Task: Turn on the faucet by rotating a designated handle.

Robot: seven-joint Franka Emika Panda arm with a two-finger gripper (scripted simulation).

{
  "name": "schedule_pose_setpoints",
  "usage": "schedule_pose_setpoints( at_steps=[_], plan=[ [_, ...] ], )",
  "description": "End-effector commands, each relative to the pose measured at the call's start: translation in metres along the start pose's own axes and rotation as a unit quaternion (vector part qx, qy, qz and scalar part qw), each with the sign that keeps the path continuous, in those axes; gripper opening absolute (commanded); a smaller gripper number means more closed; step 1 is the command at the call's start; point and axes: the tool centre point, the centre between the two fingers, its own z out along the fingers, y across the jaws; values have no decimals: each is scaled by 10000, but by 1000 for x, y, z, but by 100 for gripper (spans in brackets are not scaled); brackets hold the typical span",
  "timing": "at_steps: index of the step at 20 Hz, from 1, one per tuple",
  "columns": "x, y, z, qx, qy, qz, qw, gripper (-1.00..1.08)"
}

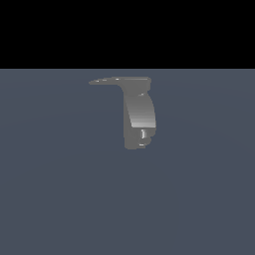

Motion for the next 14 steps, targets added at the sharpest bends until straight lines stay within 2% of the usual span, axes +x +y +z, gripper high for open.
schedule_pose_setpoints(
  at_steps=[1, 7, 14],
  plan=[
    [6, -12, 8, 7, -2, 271, 9996, -100],
    [25, -39, 26, 15, -5, 898, 9960, -100],
    [50, -67, 47, 21, -6, 1613, 9869, -100]
  ],
)
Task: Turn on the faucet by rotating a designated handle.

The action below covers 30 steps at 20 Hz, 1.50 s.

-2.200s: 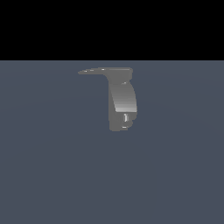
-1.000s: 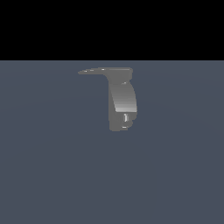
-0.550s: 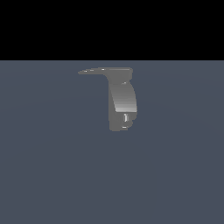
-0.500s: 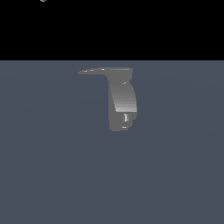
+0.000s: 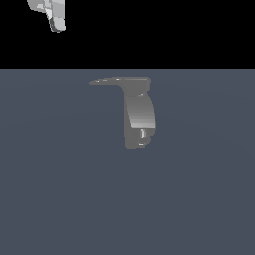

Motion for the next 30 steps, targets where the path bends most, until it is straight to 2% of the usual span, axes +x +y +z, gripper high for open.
schedule_pose_setpoints(
  at_steps=[1, 9, 16, 22, 30],
  plan=[
    [7, -12, 7, 6, 0, 263, 9997, -100],
    [32, -46, 31, 7, 4, 1080, 9942, -100],
    [60, -72, 52, 2, 16, 1816, 9834, -100],
    [90, -93, 72, -9, 32, 2499, 9683, -100],
    [135, -114, 98, -24, 54, 3394, 9406, -100]
  ],
)
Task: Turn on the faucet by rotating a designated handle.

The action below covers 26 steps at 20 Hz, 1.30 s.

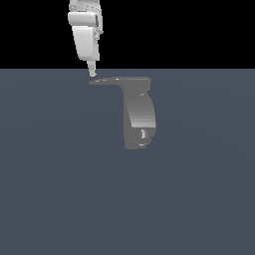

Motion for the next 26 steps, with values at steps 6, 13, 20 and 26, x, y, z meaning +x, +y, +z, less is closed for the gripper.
schedule_pose_setpoints(
  at_steps=[6, 13, 20, 26],
  plan=[
    [20, -29, 17, -3, 15, 661, 9978, -100],
    [29, -39, 23, -5, 13, 903, 9959, -100],
    [28, -34, 23, -6, 14, 903, 9959, -100],
    [24, -18, 23, -6, 14, 903, 9959, -100]
  ],
)
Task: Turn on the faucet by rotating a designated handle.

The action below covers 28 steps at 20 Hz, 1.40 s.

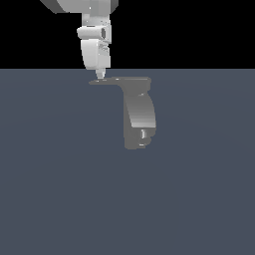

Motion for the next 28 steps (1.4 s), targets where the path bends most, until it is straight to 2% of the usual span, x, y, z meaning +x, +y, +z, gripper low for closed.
schedule_pose_setpoints(
  at_steps=[1, 28],
  plan=[
    [0, 7, 0, 0, 0, 0, 10000, -100],
    [-3, 85, 0, 2, -5, 5, 10000, -100]
  ],
)
